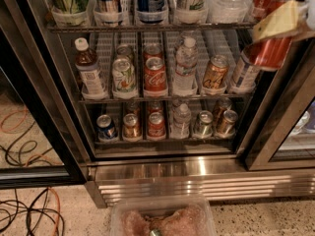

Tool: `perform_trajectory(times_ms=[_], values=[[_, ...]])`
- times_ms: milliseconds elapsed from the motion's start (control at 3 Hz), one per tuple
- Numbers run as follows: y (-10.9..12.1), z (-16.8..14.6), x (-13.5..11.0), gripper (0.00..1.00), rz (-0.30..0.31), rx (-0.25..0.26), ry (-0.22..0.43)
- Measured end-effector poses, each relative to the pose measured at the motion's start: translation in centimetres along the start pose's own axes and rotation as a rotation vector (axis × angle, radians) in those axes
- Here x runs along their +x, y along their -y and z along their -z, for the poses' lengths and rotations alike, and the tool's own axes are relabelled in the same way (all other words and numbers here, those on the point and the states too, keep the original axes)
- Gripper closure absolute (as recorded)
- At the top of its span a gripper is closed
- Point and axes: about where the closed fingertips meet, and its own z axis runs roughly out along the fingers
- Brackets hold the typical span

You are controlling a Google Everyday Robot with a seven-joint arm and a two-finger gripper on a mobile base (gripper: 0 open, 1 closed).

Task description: Pick coke can from top shelf of fridge

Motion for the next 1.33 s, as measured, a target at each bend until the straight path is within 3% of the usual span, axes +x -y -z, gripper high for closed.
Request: perform_trajectory(times_ms=[333, 667, 1000, 1333], values=[[-4.3, 1.0, 6.1, 1.00, 0.005, -0.170, -0.157], [-8.1, 2.5, 11.0, 1.00, -0.057, -0.352, -0.297], [-11.1, 3.7, 13.7, 1.00, -0.112, -0.514, -0.395], [-11.5, 3.9, 13.9, 1.00, -0.116, -0.534, -0.400]])
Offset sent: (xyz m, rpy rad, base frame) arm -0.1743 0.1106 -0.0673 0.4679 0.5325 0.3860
